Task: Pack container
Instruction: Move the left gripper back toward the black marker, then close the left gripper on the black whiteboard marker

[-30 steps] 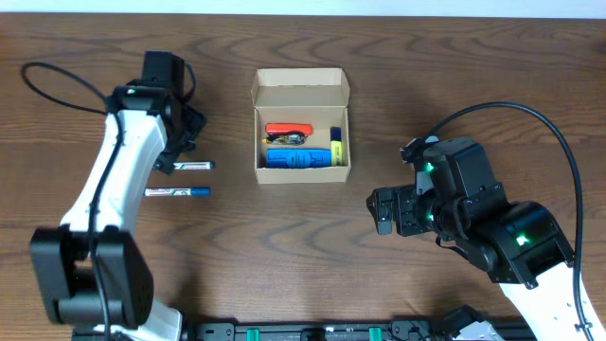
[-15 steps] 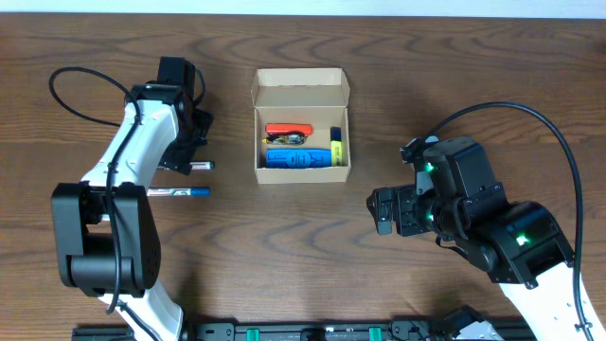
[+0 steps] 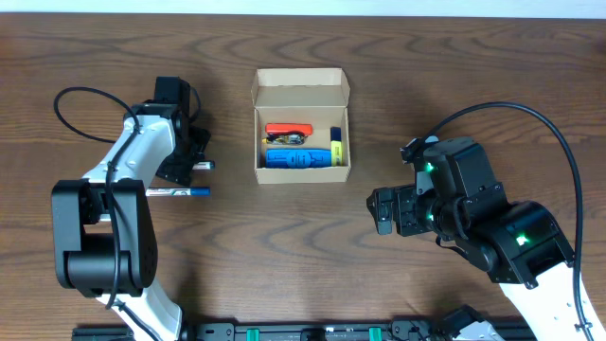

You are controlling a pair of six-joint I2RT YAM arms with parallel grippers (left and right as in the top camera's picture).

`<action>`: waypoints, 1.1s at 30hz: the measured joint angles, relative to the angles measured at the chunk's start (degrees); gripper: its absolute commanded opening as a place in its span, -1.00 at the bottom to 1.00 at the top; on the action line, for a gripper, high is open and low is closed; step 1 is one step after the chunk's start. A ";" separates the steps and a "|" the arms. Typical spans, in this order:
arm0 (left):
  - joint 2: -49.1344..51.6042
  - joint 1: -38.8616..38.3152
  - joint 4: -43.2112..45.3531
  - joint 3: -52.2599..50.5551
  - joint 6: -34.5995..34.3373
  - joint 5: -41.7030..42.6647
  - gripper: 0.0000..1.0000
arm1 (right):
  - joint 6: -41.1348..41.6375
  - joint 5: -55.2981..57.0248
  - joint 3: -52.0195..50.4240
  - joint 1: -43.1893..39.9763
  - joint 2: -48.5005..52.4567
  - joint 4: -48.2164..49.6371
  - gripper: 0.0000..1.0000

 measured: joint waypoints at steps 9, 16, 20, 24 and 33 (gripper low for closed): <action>0.00 0.00 4.42 -3.41 -0.04 0.02 0.34 | 0.00 0.00 0.00 0.00 0.00 0.00 0.98; 0.02 0.00 5.35 -3.91 -0.02 0.02 0.18 | 0.00 0.00 0.00 0.00 0.00 0.00 0.98; 0.02 0.00 5.68 -3.91 -0.02 0.02 0.06 | 0.00 0.00 0.00 0.00 0.00 0.00 0.99; 0.04 0.04 5.92 -3.91 -0.02 0.02 -0.02 | 0.00 0.00 0.00 0.00 0.00 0.00 0.99; 1.11 0.07 7.13 -3.85 -0.04 0.70 -0.11 | 0.00 0.00 0.00 0.00 0.00 -0.02 0.98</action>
